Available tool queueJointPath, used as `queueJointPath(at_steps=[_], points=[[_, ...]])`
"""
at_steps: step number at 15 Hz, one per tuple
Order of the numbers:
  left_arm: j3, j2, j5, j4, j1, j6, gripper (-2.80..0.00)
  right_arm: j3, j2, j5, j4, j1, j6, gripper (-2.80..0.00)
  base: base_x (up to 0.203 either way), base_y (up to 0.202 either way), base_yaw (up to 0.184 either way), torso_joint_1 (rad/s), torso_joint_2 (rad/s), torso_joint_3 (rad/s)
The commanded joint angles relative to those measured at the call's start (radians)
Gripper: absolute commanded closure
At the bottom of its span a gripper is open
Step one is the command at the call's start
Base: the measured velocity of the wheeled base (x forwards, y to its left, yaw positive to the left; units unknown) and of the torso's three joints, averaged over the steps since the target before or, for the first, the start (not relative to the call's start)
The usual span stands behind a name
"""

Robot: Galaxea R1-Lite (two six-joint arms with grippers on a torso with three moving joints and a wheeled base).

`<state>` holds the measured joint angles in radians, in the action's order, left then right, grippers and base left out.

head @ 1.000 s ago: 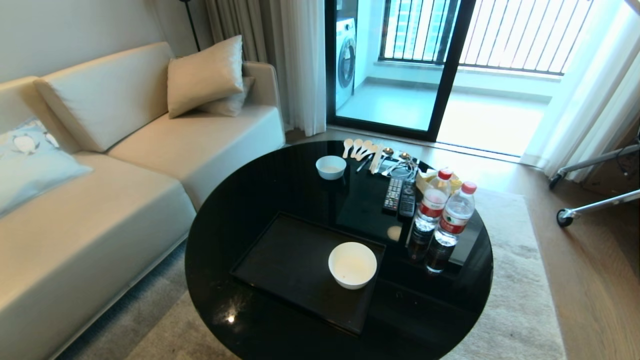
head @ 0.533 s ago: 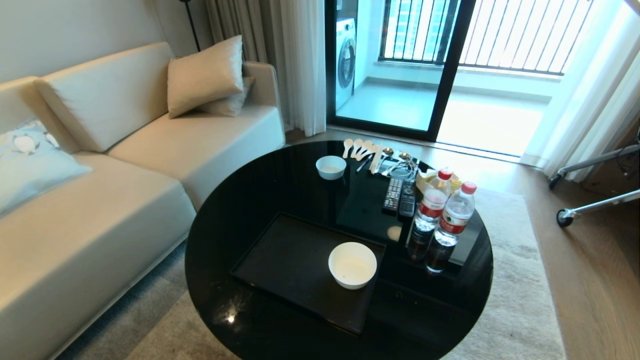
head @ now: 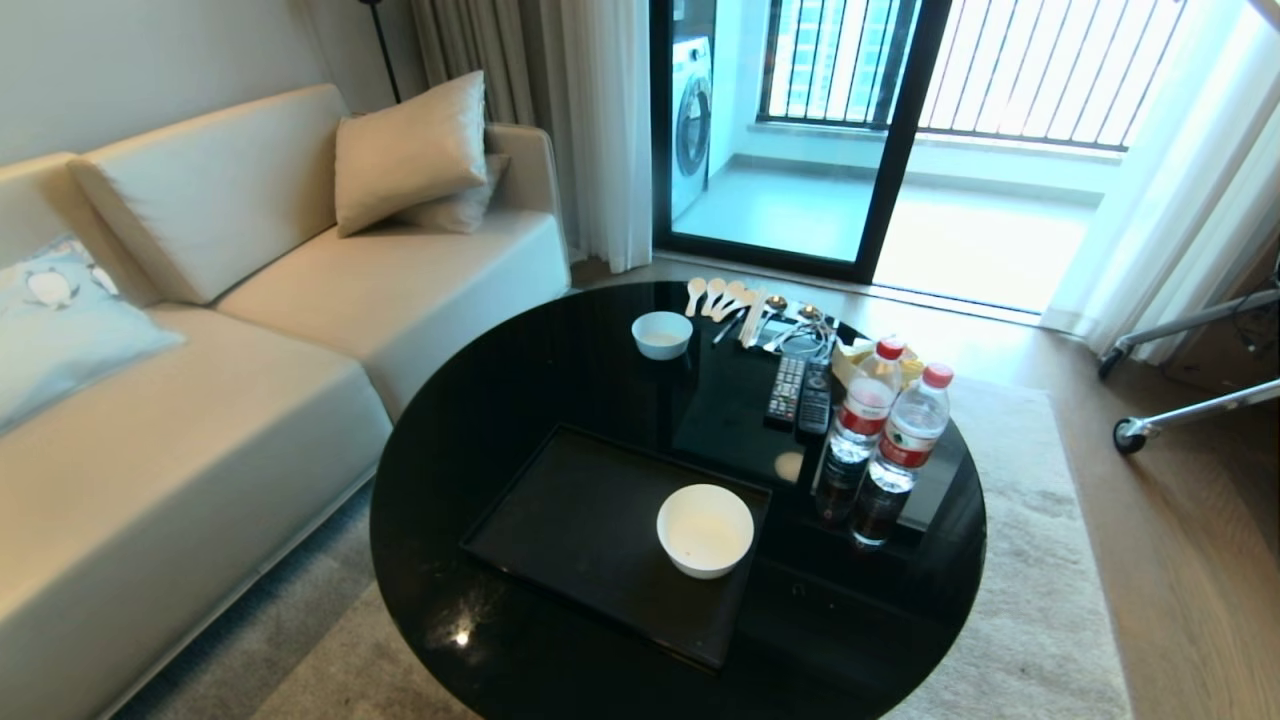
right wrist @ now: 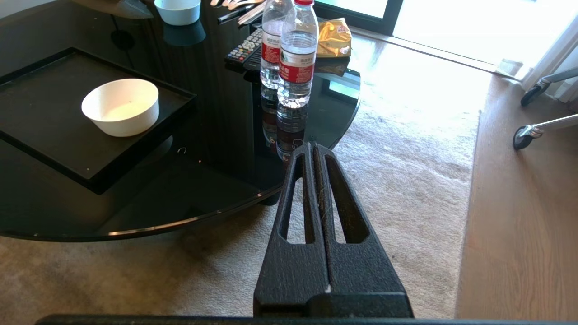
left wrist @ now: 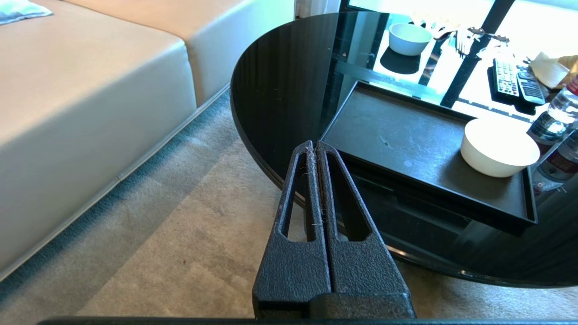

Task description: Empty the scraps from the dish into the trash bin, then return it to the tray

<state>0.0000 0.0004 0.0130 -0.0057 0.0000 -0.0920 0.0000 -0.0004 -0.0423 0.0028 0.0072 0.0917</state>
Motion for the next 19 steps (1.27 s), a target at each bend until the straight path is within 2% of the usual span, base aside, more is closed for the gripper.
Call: queueJointPath(at_steps=[1, 17, 19], points=[[0.000, 0.000, 0.001, 0.000, 0.000, -0.002, 0.00, 0.000, 0.000, -0.001, 0.000, 0.000, 0.000, 0.00, 0.000, 0.000, 0.000, 0.000, 0.00, 0.000], [0.000, 0.000, 0.001, 0.000, 0.000, -0.002, 0.00, 0.000, 0.000, 0.019, 0.000, 0.000, 0.000, 0.00, 0.000, 0.000, 0.000, 0.000, 0.00, 0.000], [0.000, 0.000, 0.001, 0.000, 0.000, -0.002, 0.00, 0.000, 0.000, 0.019, -0.002, 0.000, -0.025, 0.00, 0.000, 0.000, 0.000, 0.000, 0.00, 0.000]])
